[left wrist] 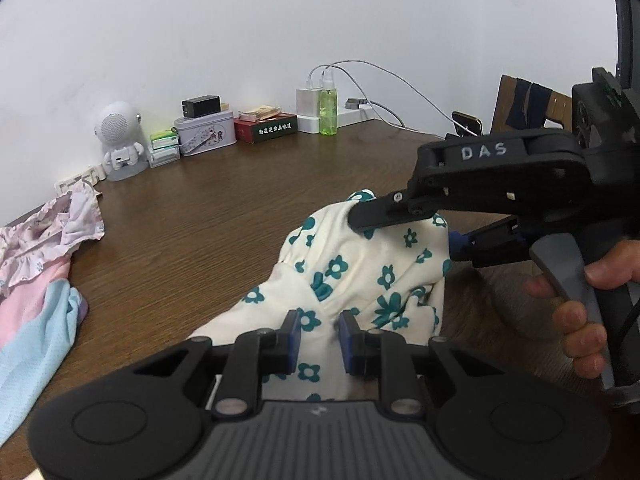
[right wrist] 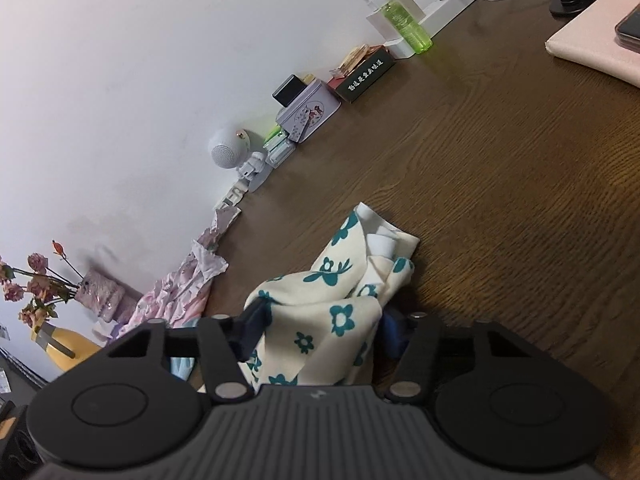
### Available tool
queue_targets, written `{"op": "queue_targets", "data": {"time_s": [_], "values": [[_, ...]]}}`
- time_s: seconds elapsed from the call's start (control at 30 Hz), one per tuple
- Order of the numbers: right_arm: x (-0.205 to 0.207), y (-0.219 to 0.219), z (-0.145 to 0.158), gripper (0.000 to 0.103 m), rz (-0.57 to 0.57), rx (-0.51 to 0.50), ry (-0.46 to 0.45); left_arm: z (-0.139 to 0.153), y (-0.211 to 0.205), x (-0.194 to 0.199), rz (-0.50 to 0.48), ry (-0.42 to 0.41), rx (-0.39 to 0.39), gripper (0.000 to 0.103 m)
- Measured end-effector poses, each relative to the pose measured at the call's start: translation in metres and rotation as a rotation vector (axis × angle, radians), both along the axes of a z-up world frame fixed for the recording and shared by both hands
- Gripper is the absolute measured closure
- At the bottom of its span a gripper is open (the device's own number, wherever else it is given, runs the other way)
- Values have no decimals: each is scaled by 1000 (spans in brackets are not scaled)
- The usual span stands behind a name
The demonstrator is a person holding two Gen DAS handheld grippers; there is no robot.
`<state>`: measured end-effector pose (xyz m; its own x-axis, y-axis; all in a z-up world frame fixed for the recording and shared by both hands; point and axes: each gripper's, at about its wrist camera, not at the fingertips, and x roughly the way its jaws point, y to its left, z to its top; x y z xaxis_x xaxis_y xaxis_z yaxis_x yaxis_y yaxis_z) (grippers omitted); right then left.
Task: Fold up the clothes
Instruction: 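Lift the hem end with the right gripper and fold it toward the left gripper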
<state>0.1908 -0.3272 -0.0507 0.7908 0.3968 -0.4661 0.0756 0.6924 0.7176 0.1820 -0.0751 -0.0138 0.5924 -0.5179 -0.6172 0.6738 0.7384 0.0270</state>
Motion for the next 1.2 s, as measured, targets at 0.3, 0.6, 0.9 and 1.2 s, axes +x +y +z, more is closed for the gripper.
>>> {"op": "queue_targets", "data": {"time_s": [0.3, 0.6, 0.9, 1.2], "values": [[-12, 23, 28, 88, 93, -188, -206, 18, 23, -5, 22, 10, -80, 78], [-55, 148, 76, 88, 530, -897, -588, 52, 124, -51, 225, -70, -124, 78], [-75, 236, 37, 88, 887, -1118, -603, 76, 182, -85, 326, -149, -220, 79], [-72, 228, 33, 77, 904, -1035, -565, 68, 128, -42, 177, -56, -210, 85]]}}
